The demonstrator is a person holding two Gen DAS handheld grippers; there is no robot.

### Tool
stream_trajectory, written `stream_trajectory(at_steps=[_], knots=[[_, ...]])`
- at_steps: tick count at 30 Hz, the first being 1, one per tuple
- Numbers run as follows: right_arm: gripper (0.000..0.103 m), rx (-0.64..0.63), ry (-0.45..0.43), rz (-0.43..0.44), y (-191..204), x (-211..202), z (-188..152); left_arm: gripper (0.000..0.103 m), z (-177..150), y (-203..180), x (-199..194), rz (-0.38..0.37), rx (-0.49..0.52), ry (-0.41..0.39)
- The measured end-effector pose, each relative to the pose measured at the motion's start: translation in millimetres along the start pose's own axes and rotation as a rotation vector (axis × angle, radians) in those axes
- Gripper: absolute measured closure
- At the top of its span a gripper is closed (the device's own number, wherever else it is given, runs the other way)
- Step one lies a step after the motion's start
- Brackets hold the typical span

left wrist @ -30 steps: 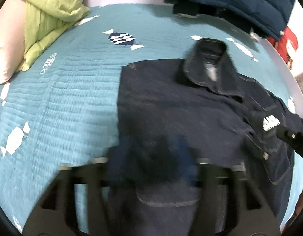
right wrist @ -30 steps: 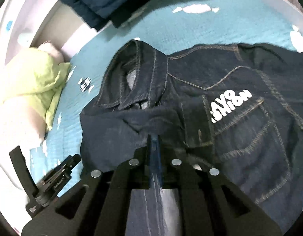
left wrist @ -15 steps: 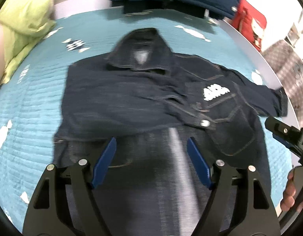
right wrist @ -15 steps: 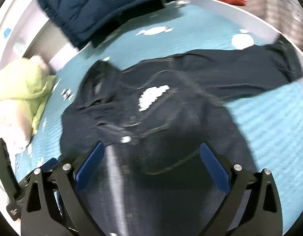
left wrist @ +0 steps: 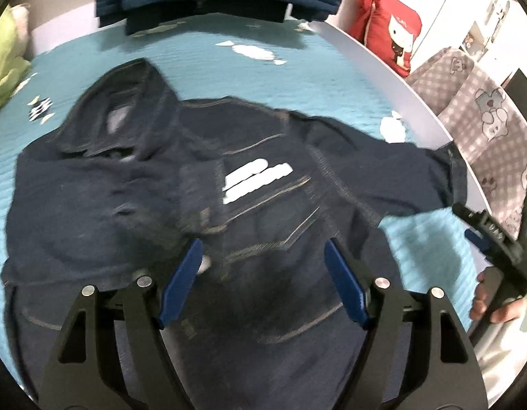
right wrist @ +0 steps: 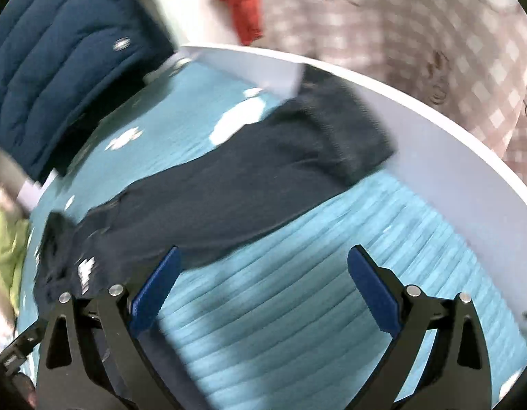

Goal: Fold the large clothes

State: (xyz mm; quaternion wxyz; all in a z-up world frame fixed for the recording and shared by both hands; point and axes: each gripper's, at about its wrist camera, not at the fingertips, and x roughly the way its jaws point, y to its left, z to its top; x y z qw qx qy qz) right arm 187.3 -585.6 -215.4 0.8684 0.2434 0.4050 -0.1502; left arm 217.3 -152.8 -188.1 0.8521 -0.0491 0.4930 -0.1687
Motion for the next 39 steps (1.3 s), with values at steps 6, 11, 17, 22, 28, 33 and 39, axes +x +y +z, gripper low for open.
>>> stream_trajectory(at_steps=[6,11,17,22,28,33,39], knots=[[0.018,0.16,-0.04,0.023,-51,38,26,0.033,27,-31,31,-0.053,-0.008,-0.007],[0.045,0.172,-0.085,0.043,-51,60,39,0.049,46,-47,58,-0.073,-0.001,0.004],[0.087,0.166,-0.164,0.084,-40,55,51,0.077,65,-45,106,-0.129,-0.09,0.041],[0.089,0.092,-0.27,0.169,-10,7,65,0.079,57,-51,145,-0.052,-0.078,0.097],[0.09,-0.057,-0.374,0.33,62,-67,81,0.079,59,-57,149,-0.009,-0.067,0.117],[0.09,-0.207,-0.379,0.43,142,-109,73,0.083,59,-56,148,-0.006,-0.046,0.124],[0.09,-0.32,-0.358,0.458,204,-135,43,0.096,56,-45,105,0.025,-0.005,0.106]])
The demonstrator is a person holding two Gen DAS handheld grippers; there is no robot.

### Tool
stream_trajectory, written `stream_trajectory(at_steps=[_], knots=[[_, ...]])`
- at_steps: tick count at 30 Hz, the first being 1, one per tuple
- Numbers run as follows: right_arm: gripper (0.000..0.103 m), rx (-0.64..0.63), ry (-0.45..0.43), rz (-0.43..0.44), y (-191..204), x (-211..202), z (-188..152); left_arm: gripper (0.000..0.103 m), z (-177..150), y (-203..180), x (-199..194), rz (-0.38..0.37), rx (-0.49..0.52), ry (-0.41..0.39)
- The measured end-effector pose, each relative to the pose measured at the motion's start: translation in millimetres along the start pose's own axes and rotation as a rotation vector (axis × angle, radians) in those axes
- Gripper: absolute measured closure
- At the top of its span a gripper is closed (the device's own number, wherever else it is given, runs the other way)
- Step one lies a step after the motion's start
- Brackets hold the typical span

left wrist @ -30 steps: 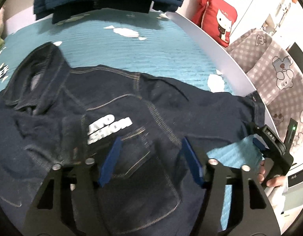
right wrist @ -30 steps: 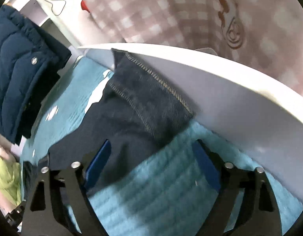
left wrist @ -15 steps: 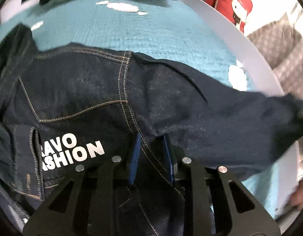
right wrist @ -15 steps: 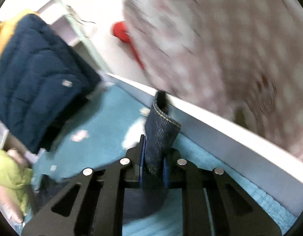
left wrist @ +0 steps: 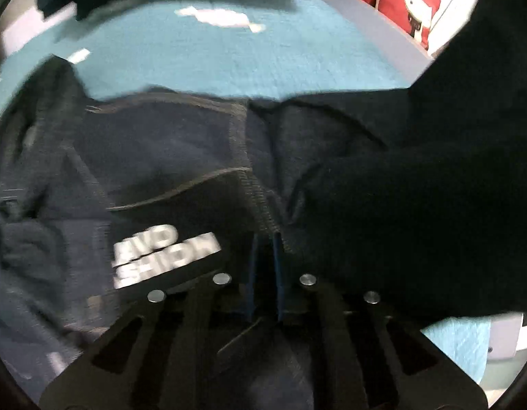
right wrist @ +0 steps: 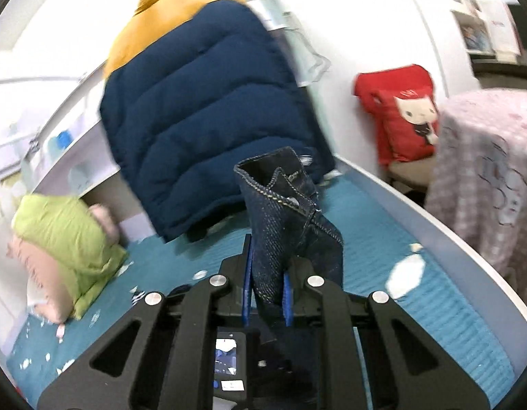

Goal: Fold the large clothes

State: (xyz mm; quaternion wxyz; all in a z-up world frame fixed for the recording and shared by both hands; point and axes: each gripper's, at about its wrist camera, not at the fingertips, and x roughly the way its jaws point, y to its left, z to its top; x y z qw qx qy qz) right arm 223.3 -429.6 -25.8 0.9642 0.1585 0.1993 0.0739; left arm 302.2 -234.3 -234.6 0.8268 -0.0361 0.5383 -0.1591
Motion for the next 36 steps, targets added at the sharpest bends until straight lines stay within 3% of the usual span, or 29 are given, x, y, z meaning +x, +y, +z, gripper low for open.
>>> stream_trajectory(at_steps=[5,13,21,27,30,32,35,36], knots=[[0.09,-0.059,0.05,0.033,58,13,-15,0.096,-13,41,-65,0.06,-0.005,-0.093],[0.09,-0.079,0.153,0.1,134,50,-61,0.095,-37,152,-144,0.221,-0.07,-0.198],[0.09,-0.085,0.333,0.105,187,118,-137,0.095,-52,238,-175,0.336,-0.148,-0.249],[0.089,-0.088,0.469,0.081,200,151,-190,0.095,-65,273,-187,0.343,-0.182,-0.263],[0.084,-0.065,0.526,0.093,199,157,-208,0.095,-71,278,-189,0.349,-0.185,-0.264],[0.068,-0.038,0.563,0.126,199,156,-213,0.095,-73,280,-187,0.344,-0.189,-0.257],[0.05,0.01,0.634,0.234,203,154,-219,0.095,-75,282,-185,0.341,-0.193,-0.25],[0.049,0.04,0.663,0.292,205,155,-221,0.095,-75,281,-185,0.341,-0.194,-0.245]])
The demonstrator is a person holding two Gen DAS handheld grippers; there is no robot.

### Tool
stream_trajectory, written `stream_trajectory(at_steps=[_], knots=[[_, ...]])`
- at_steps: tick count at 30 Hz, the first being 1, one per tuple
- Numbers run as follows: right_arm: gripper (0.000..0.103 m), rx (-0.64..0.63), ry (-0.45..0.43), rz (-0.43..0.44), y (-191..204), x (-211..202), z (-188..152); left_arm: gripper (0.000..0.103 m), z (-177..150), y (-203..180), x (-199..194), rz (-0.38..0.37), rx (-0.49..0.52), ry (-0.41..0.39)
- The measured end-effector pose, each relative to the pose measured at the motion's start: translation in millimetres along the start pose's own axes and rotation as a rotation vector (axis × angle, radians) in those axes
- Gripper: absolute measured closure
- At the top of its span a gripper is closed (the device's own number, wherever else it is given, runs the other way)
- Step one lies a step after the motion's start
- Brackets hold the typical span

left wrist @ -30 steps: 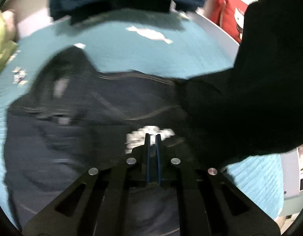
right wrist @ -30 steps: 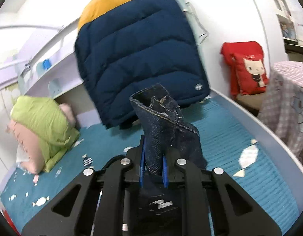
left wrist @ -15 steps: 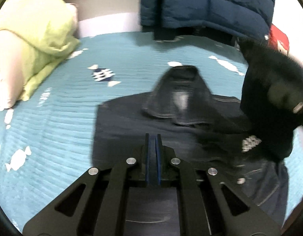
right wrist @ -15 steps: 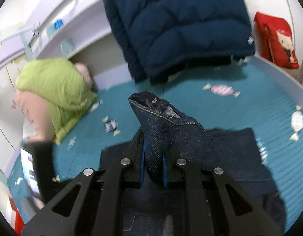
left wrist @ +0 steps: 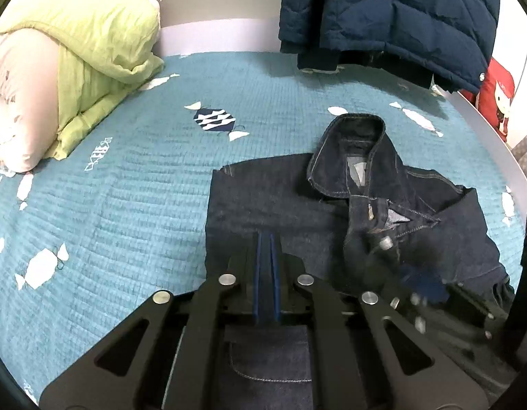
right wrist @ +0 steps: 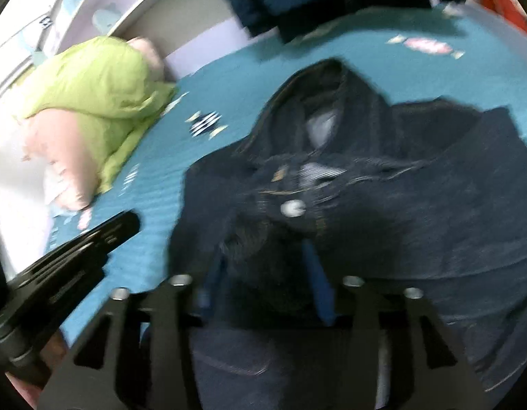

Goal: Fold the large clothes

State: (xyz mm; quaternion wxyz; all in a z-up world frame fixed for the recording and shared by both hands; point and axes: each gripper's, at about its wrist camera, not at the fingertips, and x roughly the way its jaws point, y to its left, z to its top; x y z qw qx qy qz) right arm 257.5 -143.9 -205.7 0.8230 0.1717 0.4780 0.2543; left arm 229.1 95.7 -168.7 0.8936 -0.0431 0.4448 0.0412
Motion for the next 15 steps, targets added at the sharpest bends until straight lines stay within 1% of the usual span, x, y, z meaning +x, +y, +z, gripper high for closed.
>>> stream_trajectory(at_steps=[2,4,6,7,9,10,11,12,13,14,15], knots=[[0.046,0.047,0.057,0.054,-2,4,-1,0.095,-1,2,-1,0.002,-0.009,-0.001],[0.046,0.061,0.073,0.068,-3,0,-1,0.095,-2,3,-2,-0.006,-0.01,0.004],[0.046,0.042,0.038,0.046,-4,-17,1,0.095,-1,1,-5,-0.011,-0.008,0.009],[0.046,0.02,-0.002,0.019,-4,-31,4,0.095,0,-1,-7,-0.016,-0.004,0.009],[0.048,-0.026,-0.083,-0.07,-7,-55,9,0.095,3,-13,-13,-0.06,0.007,-0.001],[0.06,-0.067,-0.14,-0.162,-9,-70,14,0.095,4,-20,-14,-0.083,0.011,-0.004],[0.071,-0.086,-0.154,-0.214,-13,-73,17,0.095,5,-30,-13,-0.113,0.015,-0.003],[0.075,-0.104,-0.156,-0.27,-22,-76,21,0.095,5,-38,-11,-0.138,0.016,0.004],[0.081,-0.098,-0.146,-0.282,-33,-76,23,0.095,5,-49,-6,-0.176,0.017,0.016],[0.082,-0.086,-0.133,-0.29,-43,-74,22,0.095,2,-60,1,-0.223,0.016,0.031],[0.083,-0.069,-0.108,-0.306,-56,-69,23,0.095,0,-69,8,-0.256,0.016,0.049]])
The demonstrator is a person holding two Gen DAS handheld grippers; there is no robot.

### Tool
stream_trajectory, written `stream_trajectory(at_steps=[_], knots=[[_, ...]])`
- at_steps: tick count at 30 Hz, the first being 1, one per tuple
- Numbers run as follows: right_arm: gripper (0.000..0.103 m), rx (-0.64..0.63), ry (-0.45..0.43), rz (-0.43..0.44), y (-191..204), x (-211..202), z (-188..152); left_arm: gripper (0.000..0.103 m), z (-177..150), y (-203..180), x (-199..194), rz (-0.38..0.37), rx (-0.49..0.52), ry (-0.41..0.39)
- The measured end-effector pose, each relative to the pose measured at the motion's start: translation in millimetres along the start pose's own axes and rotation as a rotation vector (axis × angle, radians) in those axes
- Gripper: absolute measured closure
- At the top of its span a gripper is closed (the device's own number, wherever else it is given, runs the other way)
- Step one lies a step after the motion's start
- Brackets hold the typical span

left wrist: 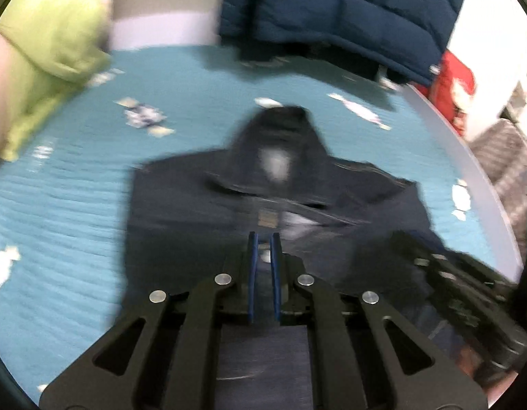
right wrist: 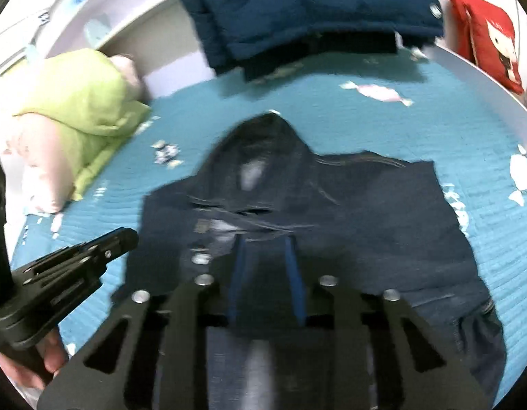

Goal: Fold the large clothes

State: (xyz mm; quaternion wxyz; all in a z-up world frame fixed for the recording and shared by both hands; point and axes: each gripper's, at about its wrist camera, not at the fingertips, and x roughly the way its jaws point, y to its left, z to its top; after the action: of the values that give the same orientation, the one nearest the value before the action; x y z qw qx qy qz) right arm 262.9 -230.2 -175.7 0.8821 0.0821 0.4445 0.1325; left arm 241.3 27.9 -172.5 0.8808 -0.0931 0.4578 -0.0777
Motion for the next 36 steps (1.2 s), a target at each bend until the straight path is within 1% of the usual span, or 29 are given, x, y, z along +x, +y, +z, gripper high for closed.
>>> stream_trajectory(at_steps=[1,2,3,4,5,6,7,8,9,11,13,15,16,17,18,19,21,23,24,25,27,28,29,30,31,32,33,35,36], knots=[[0.085,0.019,0.042,-0.052,-17,15,-5,0.095,-5,-7,18,-0.025,-0.005,0.043],[0.091,0.032,0.07,-0.093,-29,24,-11,0.095,-10,-11,31,-0.019,-0.009,0.082],[0.098,0.077,0.129,-0.139,-52,38,-19,0.096,-19,-13,52,0.004,-0.013,0.139],[0.103,0.129,0.158,-0.126,-71,40,-25,0.096,-29,-12,67,0.023,-0.012,0.175],[0.103,0.165,0.15,-0.085,-82,35,-28,0.096,-35,-12,70,0.024,-0.003,0.176],[0.103,0.185,0.136,-0.114,-94,23,-30,0.096,-39,-13,66,0.026,0.023,0.144],[0.103,0.168,0.117,-0.192,-100,10,-30,0.096,-41,-13,62,0.04,0.039,0.142],[0.103,0.159,0.1,-0.231,-103,2,-31,0.096,-42,-12,61,0.048,0.035,0.142],[0.103,0.171,0.088,-0.238,-112,-6,-32,0.1,-41,-6,63,0.061,0.011,0.144],[0.103,0.227,0.137,-0.191,-128,6,-37,0.101,-41,3,71,0.029,-0.04,0.161],[0.103,0.237,0.137,-0.181,-132,14,-40,0.101,-39,8,76,0.008,-0.06,0.167],[0.103,0.233,0.134,-0.212,-122,1,-33,0.101,-35,6,68,0.033,-0.044,0.179],[0.101,0.23,0.116,-0.204,-118,-6,-30,0.1,-31,2,59,0.055,-0.024,0.173],[0.101,0.206,0.073,-0.173,-111,-17,-23,0.1,-28,-1,50,0.046,-0.007,0.147],[0.101,0.179,0.042,-0.154,-105,-21,-15,0.1,-22,-5,38,0.013,0.008,0.105],[0.101,0.162,0.029,-0.146,-100,-22,-9,0.1,-16,-9,30,-0.008,0.016,0.076],[0.101,0.144,0.005,-0.122,-92,-11,11,0.1,1,-18,27,-0.036,0.013,0.033],[0.101,0.146,0.02,-0.061,-88,7,25,0.1,12,-24,42,-0.028,-0.002,0.038],[0.101,0.14,0.036,-0.003,-84,25,32,0.1,16,-26,58,-0.02,-0.015,0.057],[0.102,0.12,0.047,-0.02,-82,43,36,0.1,17,-27,77,0.008,-0.021,0.084],[0.103,0.091,0.095,-0.127,-90,74,37,0.101,7,-26,110,0.073,0.025,0.121],[0.103,0.112,0.125,-0.112,-103,87,37,0.101,0,-27,112,0.082,0.053,0.098],[0.103,0.156,0.116,-0.069,-115,85,40,0.101,-2,-29,105,0.091,0.083,0.078],[0.103,0.177,0.108,-0.099,-121,78,44,0.101,-2,-26,100,0.094,0.077,0.083],[0.103,0.178,0.07,-0.164,-126,65,50,0.101,1,-20,94,0.096,0.048,0.08],[0.103,0.17,0.041,-0.181,-131,54,54,0.101,5,-11,89,0.114,0.015,0.069],[0.103,0.188,0.04,-0.178,-139,49,57,0.101,9,-5,91,0.088,-0.004,0.079],[0.103,0.213,0.107,-0.187,-154,69,54,0.101,11,4,107,0.064,-0.04,0.11],[0.103,0.224,0.124,-0.177,-160,78,48,0.101,11,5,112,0.06,-0.054,0.107]])
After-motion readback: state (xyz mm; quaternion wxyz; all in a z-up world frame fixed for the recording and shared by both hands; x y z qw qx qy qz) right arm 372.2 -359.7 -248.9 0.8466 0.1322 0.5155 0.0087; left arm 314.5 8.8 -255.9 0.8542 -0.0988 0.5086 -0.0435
